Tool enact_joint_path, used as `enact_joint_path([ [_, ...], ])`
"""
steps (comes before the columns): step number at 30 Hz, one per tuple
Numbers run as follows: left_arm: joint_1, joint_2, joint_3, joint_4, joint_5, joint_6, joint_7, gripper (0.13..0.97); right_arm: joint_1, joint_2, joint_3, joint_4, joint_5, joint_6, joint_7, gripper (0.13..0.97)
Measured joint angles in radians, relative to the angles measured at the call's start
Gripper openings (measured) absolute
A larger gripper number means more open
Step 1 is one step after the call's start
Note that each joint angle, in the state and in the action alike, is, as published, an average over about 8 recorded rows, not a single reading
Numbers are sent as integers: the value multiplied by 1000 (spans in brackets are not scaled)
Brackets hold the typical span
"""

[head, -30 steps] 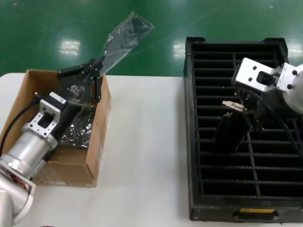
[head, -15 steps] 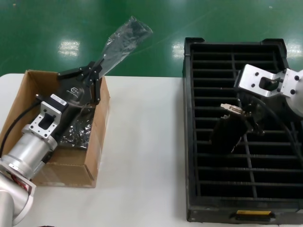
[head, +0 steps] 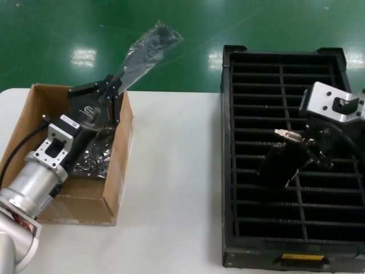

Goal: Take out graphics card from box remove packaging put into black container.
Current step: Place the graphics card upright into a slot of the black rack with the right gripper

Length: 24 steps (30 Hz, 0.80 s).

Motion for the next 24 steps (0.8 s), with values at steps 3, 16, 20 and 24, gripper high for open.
enact_joint_path([
  [3, 2, -1, -2, -5, 2, -1, -1, 139, -6, 9, 14, 6, 5, 2, -13, 179],
  [16, 12, 1, -7, -32, 12, -13, -7, 139, -34, 5, 39, -13, 21, 52, -91, 179],
  [20, 15, 3, -7, -38, 14, -15, -10, 139, -36, -7, 35, -27, 27, 63, -119, 179],
  [24, 14, 3, -8, -37, 15, -15, -10, 139, -35, -18, 27, -42, 28, 69, -144, 179],
])
